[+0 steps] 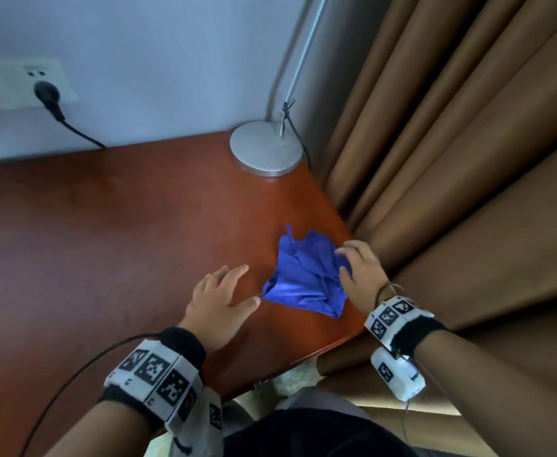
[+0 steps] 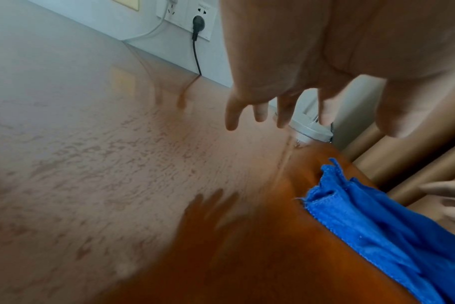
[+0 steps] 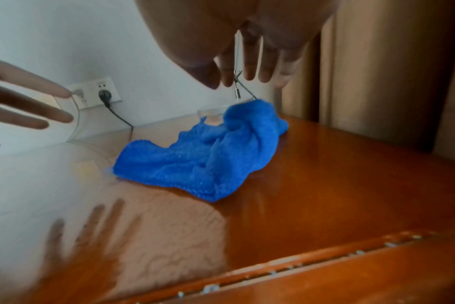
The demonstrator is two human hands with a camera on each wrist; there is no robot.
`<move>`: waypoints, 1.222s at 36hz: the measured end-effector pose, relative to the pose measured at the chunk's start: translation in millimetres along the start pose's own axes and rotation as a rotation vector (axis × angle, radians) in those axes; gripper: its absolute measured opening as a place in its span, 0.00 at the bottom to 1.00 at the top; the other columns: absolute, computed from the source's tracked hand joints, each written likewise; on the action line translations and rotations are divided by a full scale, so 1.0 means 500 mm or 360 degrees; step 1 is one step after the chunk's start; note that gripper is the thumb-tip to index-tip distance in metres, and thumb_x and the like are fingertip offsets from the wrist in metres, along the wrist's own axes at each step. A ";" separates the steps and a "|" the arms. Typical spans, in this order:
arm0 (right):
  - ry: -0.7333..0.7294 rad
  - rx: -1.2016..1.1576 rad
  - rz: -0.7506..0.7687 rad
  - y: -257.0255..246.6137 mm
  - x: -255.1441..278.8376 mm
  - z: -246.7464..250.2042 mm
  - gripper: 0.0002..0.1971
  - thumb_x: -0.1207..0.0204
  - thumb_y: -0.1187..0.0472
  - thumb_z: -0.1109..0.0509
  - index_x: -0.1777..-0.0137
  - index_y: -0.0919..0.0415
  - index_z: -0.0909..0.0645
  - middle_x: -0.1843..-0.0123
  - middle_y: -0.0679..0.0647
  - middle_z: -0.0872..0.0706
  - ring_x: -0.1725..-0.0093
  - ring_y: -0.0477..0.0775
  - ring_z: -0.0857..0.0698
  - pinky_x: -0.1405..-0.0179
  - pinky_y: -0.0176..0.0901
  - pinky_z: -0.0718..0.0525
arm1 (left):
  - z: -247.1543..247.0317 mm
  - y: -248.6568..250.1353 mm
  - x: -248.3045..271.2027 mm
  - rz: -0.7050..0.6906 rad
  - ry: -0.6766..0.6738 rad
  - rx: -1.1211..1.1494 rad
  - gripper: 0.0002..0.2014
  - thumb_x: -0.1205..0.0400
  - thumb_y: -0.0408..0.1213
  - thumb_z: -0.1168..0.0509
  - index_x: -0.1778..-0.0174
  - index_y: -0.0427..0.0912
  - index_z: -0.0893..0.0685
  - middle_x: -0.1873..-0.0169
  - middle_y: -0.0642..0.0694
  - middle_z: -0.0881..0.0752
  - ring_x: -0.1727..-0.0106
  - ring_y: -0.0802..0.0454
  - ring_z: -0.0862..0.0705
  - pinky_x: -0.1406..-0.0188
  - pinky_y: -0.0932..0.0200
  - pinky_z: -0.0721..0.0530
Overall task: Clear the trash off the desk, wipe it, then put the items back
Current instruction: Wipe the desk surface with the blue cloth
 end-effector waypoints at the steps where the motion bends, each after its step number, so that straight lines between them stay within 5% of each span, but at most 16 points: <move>1: -0.0015 0.0044 0.0045 -0.008 -0.008 -0.008 0.30 0.28 0.49 0.44 0.29 0.65 0.24 0.24 0.64 0.31 0.27 0.65 0.29 0.25 0.48 0.36 | -0.002 -0.003 0.000 0.0014 0.0004 0.0008 0.50 0.43 0.73 0.55 0.20 0.63 0.39 0.18 0.48 0.40 0.16 0.49 0.49 0.19 0.44 0.47; 3: -0.0269 0.0233 0.0084 -0.025 -0.015 -0.052 0.46 0.35 0.31 0.57 0.18 0.55 0.41 0.16 0.61 0.46 0.18 0.64 0.44 0.19 0.53 0.46 | -0.009 -0.006 0.001 0.0035 -0.0010 0.0012 0.48 0.41 0.73 0.53 0.21 0.63 0.39 0.18 0.50 0.40 0.16 0.50 0.50 0.18 0.44 0.48; 6: -0.0563 0.0597 0.0076 -0.053 0.009 -0.136 0.50 0.44 0.23 0.65 0.18 0.38 0.60 0.16 0.57 0.68 0.17 0.63 0.66 0.22 0.64 0.66 | -0.015 -0.002 0.005 0.0081 -0.0034 0.0006 0.41 0.34 0.66 0.48 0.21 0.63 0.40 0.18 0.50 0.41 0.16 0.50 0.51 0.18 0.47 0.50; 8: -0.0516 0.0707 0.0105 -0.080 0.026 -0.170 0.45 0.36 0.26 0.59 0.17 0.42 0.51 0.15 0.62 0.58 0.17 0.66 0.59 0.23 0.71 0.63 | -0.015 -0.005 0.005 0.0113 -0.0043 -0.0016 0.41 0.34 0.66 0.48 0.20 0.63 0.39 0.18 0.52 0.41 0.16 0.50 0.51 0.18 0.47 0.49; 11: -0.0510 0.0692 0.0145 -0.071 0.022 -0.170 0.34 0.29 0.36 0.50 0.24 0.44 0.32 0.20 0.58 0.32 0.23 0.64 0.34 0.29 0.72 0.39 | -0.013 -0.025 0.004 0.0179 -0.0076 -0.0126 0.47 0.39 0.72 0.53 0.20 0.63 0.40 0.17 0.54 0.43 0.16 0.51 0.51 0.18 0.44 0.48; 15: -0.0456 0.0667 0.0100 0.010 -0.016 -0.110 0.32 0.27 0.37 0.53 0.20 0.37 0.41 0.16 0.50 0.40 0.21 0.58 0.33 0.31 0.63 0.29 | 0.000 -0.064 0.020 0.0406 -0.0093 -0.0334 0.32 0.19 0.61 0.42 0.19 0.65 0.46 0.16 0.57 0.52 0.15 0.48 0.55 0.19 0.41 0.48; 18: -0.0437 0.0837 0.0032 0.069 -0.032 -0.086 0.36 0.30 0.34 0.65 0.19 0.34 0.58 0.15 0.46 0.60 0.17 0.55 0.50 0.25 0.58 0.41 | 0.011 -0.097 0.040 0.0562 -0.0090 -0.0476 0.33 0.18 0.59 0.42 0.19 0.69 0.51 0.16 0.56 0.59 0.15 0.47 0.58 0.20 0.36 0.50; 21: -0.0492 0.0888 0.0022 0.079 -0.037 -0.078 0.36 0.31 0.33 0.71 0.20 0.33 0.62 0.15 0.46 0.66 0.17 0.55 0.56 0.23 0.58 0.45 | 0.009 -0.136 0.057 0.0698 -0.0106 -0.0546 0.37 0.21 0.64 0.41 0.21 0.73 0.57 0.17 0.54 0.66 0.16 0.42 0.63 0.22 0.29 0.51; 24: -0.0469 0.0793 -0.0107 0.047 -0.029 -0.092 0.28 0.17 0.39 0.56 0.18 0.36 0.58 0.15 0.46 0.65 0.17 0.56 0.56 0.24 0.61 0.45 | -0.006 -0.166 0.067 0.0769 -0.0175 -0.0544 0.42 0.24 0.67 0.38 0.22 0.75 0.60 0.18 0.54 0.70 0.17 0.39 0.66 0.24 0.25 0.50; 27: -0.0406 0.0692 -0.0169 -0.022 0.013 -0.123 0.29 0.17 0.40 0.51 0.18 0.36 0.55 0.15 0.45 0.62 0.17 0.56 0.54 0.26 0.62 0.42 | -0.024 -0.184 0.075 0.0773 -0.0184 -0.0561 0.45 0.26 0.65 0.35 0.23 0.76 0.62 0.20 0.55 0.73 0.17 0.39 0.68 0.25 0.24 0.48; 29: -0.0394 0.0657 -0.0021 -0.072 0.049 -0.157 0.29 0.18 0.40 0.49 0.18 0.36 0.53 0.15 0.46 0.60 0.17 0.58 0.52 0.29 0.64 0.40 | -0.027 -0.187 0.076 0.0773 -0.0163 -0.0564 0.46 0.26 0.65 0.34 0.23 0.76 0.62 0.20 0.55 0.74 0.18 0.38 0.68 0.25 0.24 0.49; 33: -0.0473 0.0563 0.0185 -0.159 0.122 -0.201 0.30 0.29 0.39 0.47 0.24 0.39 0.31 0.18 0.51 0.36 0.27 0.62 0.28 0.44 0.66 0.24 | -0.030 -0.188 0.073 0.0787 -0.0155 -0.0569 0.46 0.26 0.65 0.34 0.22 0.76 0.61 0.19 0.56 0.72 0.17 0.38 0.66 0.26 0.23 0.48; 36: -0.0550 0.0495 0.0481 -0.202 0.172 -0.230 0.29 0.30 0.39 0.46 0.27 0.36 0.29 0.19 0.49 0.33 0.27 0.60 0.31 0.41 0.66 0.24 | -0.030 -0.190 0.073 0.0791 -0.0131 -0.0568 0.46 0.27 0.65 0.33 0.22 0.76 0.59 0.19 0.57 0.71 0.17 0.39 0.65 0.26 0.23 0.46; 40: -0.0667 0.0315 0.0998 -0.191 0.206 -0.233 0.27 0.32 0.45 0.42 0.31 0.37 0.25 0.19 0.46 0.34 0.24 0.57 0.34 0.32 0.57 0.39 | -0.028 -0.191 0.072 0.0793 -0.0128 -0.0570 0.46 0.27 0.65 0.33 0.22 0.76 0.59 0.19 0.58 0.70 0.17 0.39 0.64 0.26 0.23 0.46; 44: -0.0688 0.0220 0.1141 -0.121 0.176 -0.187 0.24 0.33 0.49 0.41 0.37 0.38 0.18 0.22 0.44 0.29 0.25 0.51 0.32 0.33 0.47 0.38 | -0.027 -0.195 0.072 0.0781 -0.0148 -0.0568 0.47 0.28 0.66 0.33 0.22 0.76 0.59 0.19 0.58 0.70 0.17 0.39 0.64 0.26 0.23 0.45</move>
Point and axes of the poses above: each hand's wrist, its own x-axis away from the middle knuckle, its own z-axis out of the back of the hand, y = z × x, the point moved 4 cm from there along -x, towards the middle knuckle
